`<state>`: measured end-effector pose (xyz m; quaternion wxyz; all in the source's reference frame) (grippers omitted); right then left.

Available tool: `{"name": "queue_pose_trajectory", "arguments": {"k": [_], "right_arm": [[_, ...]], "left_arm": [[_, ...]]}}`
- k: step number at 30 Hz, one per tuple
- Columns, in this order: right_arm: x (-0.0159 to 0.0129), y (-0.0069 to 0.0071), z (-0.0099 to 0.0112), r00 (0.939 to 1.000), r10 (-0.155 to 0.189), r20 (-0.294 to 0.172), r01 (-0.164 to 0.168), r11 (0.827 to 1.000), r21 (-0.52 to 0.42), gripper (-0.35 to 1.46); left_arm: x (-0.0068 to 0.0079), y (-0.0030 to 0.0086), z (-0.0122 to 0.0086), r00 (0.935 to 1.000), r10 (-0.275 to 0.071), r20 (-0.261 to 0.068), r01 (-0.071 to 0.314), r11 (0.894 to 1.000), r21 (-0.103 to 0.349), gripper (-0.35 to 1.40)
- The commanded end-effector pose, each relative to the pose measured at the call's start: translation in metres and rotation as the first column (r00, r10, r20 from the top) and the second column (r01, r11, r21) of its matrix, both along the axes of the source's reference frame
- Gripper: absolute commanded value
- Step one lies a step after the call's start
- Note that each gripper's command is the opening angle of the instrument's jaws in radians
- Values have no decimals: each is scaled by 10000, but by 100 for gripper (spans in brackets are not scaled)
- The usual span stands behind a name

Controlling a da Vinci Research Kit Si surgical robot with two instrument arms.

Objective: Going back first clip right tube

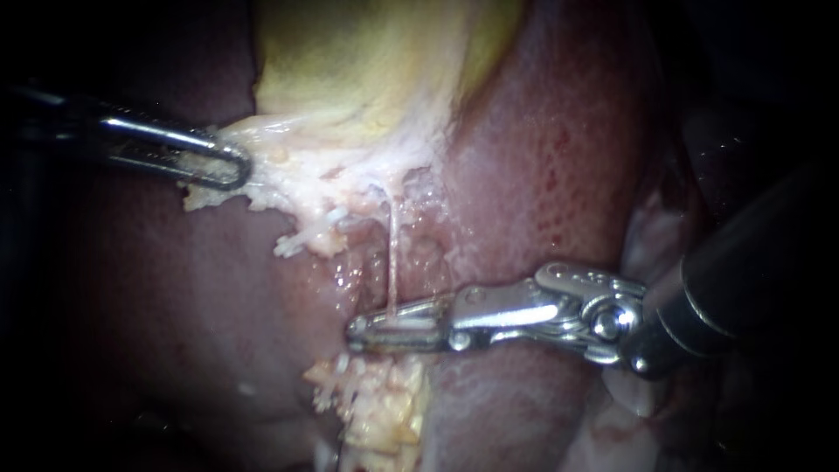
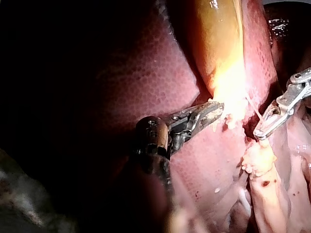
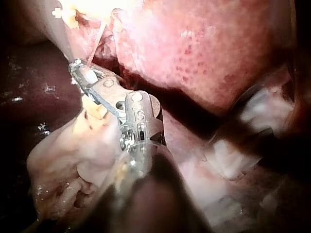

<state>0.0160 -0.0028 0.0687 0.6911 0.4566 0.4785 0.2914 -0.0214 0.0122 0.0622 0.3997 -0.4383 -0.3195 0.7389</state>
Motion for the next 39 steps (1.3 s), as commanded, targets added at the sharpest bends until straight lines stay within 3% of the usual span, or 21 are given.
{"name": "queue_pose_trajectory", "arguments": {"k": [1,4,7,11,15,24,29,31,39], "right_arm": [[0,-1,1,10000,-8,32,8,10000,-8,-35],[5,0,0,9999,38,-146,-47,9983,-580,10],[13,1,4,9997,112,-217,-134,9948,-1009,37],[18,1,13,9991,334,-266,-376,9838,-1754,46],[14,9,25,9948,1018,-78,-1005,9620,-2539,49],[-6,26,44,9897,1433,-31,-1355,9281,-3467,50],[-16,23,38,9930,1154,-259,-1163,9127,-3918,50],[-26,21,31,9948,900,-482,-1021,8877,-4491,50],[-83,35,-1,9964,175,-833,-615,8253,-5613,50]], "left_arm": [[0,0,0,10000,0,0,0,10000,-1,-35],[0,0,0,10000,2,1,-2,10000,-1,-35],[0,0,0,10000,2,1,-2,10000,-2,-35],[0,0,0,10000,1,0,-1,10000,-3,-35],[0,0,0,10000,0,-1,0,10000,-5,-35],[1,0,0,10000,3,1,-3,10000,-4,-35],[1,0,0,10000,6,3,-6,10000,-4,-35],[2,0,0,10000,9,5,-9,10000,-4,-35],[3,0,0,10000,13,7,-13,10000,-3,-35]]}}
